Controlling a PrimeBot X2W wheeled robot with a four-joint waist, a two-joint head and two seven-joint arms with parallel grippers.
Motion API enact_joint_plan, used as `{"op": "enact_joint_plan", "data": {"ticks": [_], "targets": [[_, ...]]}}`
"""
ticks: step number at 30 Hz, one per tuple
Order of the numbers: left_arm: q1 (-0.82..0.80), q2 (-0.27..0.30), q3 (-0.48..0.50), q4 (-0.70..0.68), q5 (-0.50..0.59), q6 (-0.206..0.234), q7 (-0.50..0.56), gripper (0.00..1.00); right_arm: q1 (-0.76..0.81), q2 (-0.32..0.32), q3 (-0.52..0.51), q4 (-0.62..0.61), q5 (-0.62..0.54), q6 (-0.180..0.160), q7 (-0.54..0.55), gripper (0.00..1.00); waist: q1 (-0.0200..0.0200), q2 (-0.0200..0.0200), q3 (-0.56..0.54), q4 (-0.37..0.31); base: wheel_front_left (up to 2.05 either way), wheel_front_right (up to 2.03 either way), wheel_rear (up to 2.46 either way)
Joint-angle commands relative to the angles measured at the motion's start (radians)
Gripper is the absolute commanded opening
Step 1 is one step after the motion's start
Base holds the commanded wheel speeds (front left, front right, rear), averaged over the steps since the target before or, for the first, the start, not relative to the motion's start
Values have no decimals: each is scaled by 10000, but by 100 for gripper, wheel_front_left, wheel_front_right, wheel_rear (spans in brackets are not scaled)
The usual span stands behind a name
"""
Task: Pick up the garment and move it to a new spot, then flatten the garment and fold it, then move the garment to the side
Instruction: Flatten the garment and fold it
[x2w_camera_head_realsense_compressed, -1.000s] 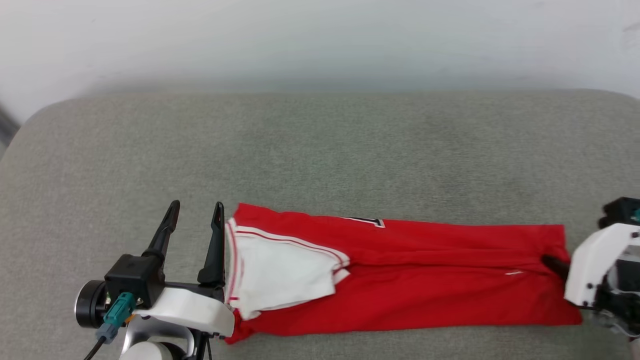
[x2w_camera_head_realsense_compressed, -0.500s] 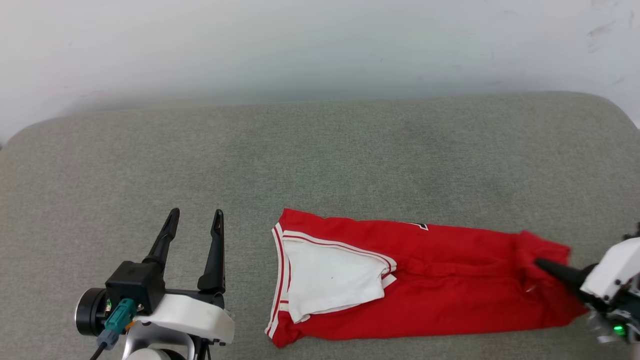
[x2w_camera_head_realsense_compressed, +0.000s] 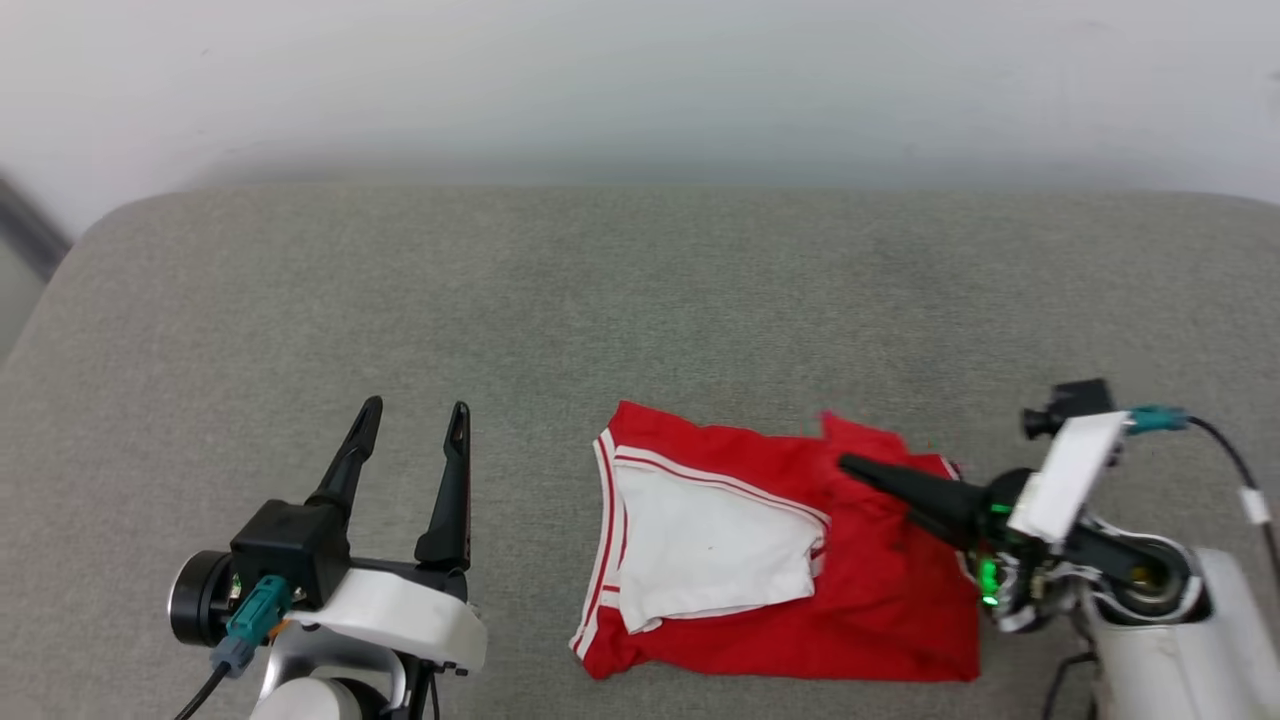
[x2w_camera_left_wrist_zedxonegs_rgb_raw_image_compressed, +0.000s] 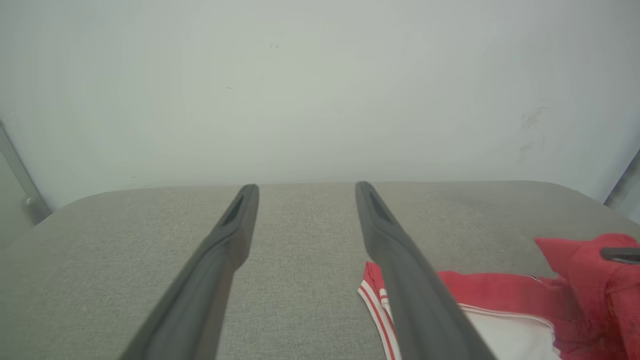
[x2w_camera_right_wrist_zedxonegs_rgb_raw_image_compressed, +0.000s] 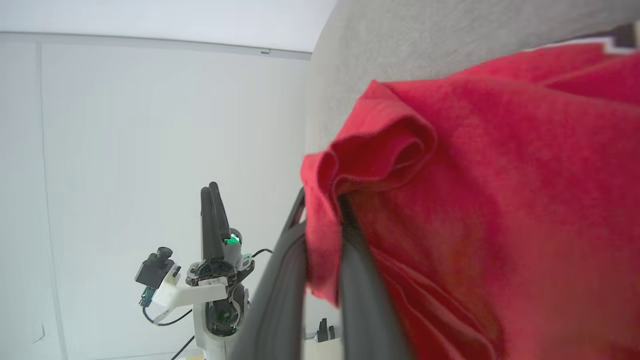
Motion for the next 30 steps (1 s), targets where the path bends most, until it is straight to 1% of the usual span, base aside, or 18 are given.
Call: {"op": "enact_joint_plan", "data": {"ticks": [1,4,6,9,12,13,14,15,19,21,23,27,30], "targets": [[-152,-51,-17,5,43,-29,-3,100,-105,52,389,59,262,0,-225,0,0,0,113,190,0,0,0],[-311,-120,-103,53,51,-77,3,100,-287,47,1803,112,858,0,-1077,0,0,0,251,469,0,0,0],[-387,-167,-157,90,45,-106,-4,100,-407,40,2586,171,1004,0,-1728,0,0,0,368,661,0,0,0],[-512,-259,-203,159,51,-144,-47,100,-602,39,3592,383,1082,0,-2560,0,0,0,534,917,0,0,0],[-611,-355,-252,237,43,-167,-131,100,-830,39,4415,784,894,0,-3271,0,0,0,712,1103,0,0,0],[-646,-375,-267,259,40,-173,-143,100,-926,39,4621,895,779,0,-3542,35,0,0,767,1151,0,0,0],[-668,-394,-266,298,32,-174,-161,100,-978,37,4791,1028,752,0,-3789,83,0,0,807,1181,0,0,0],[-683,-403,-272,324,22,-173,-179,100,-1030,41,4966,1130,709,0,-4016,100,0,0,843,1203,0,0,0],[-680,-417,-271,439,-13,-182,-244,100,-1308,39,5543,1161,739,0,-4546,100,0,0,891,1207,0,0,0],[-660,-420,-262,490,-34,-167,-274,100,-1439,20,5820,1032,511,0,-4707,100,0,0,856,1149,0,0,0],[-634,-420,-263,537,-48,-156,-293,100,-1515,-157,6139,788,211,0,-4864,100,0,0,788,1079,0,0,0],[-505,-398,-245,606,-88,-117,-309,100,-1686,-784,7010,-33,-830,0,-5450,100,0,0,590,875,0,0,0],[-423,-372,-199,643,-144,-50,-331,100,-1764,-1628,7610,-597,-2319,-2,-6576,100,0,0,438,693,0,0,0]]}}
